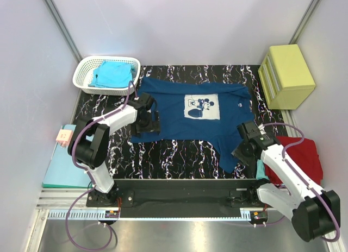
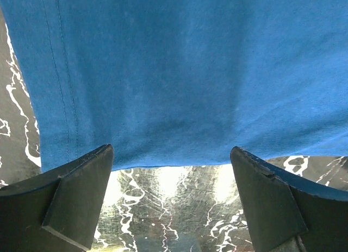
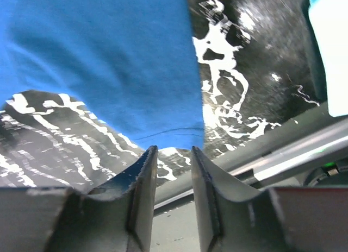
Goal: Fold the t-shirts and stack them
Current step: Flatten out the tshirt
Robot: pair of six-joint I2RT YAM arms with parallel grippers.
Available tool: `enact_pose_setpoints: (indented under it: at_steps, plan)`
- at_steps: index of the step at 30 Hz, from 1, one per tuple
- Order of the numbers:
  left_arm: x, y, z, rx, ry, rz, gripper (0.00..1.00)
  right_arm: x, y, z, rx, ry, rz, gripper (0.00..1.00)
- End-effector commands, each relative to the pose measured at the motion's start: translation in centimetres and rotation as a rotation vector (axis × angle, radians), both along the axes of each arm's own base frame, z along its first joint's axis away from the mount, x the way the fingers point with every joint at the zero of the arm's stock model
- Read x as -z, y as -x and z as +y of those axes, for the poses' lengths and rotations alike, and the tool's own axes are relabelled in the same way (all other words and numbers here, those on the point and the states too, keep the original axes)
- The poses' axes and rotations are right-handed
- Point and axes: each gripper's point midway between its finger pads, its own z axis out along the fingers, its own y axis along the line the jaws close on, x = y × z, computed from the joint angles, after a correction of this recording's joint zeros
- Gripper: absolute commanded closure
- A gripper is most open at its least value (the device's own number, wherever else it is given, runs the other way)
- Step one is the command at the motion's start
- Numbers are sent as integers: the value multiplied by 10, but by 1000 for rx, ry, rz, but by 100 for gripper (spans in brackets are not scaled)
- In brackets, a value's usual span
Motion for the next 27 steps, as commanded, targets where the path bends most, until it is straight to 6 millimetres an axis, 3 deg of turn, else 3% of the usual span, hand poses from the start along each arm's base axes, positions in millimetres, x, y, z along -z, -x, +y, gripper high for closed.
enact_pose_setpoints:
  at_steps: [1,5,10,20,27]
  plan:
    - [-8,-10,-5,2,23,-43,6,-26,-30,2,-40,14,-146,60]
    - [0,-3,-6,-4,28,0,10,-36,-57,7,-75,55,-140,61]
    - [11,20,4,-11,11,42,13,-41,-73,10,-116,79,-133,63]
    - [23,83,9,23,1,149,16,-49,-85,6,-149,117,-186,62]
    - [6,112,8,79,-7,171,15,-52,-88,6,-168,126,-192,62]
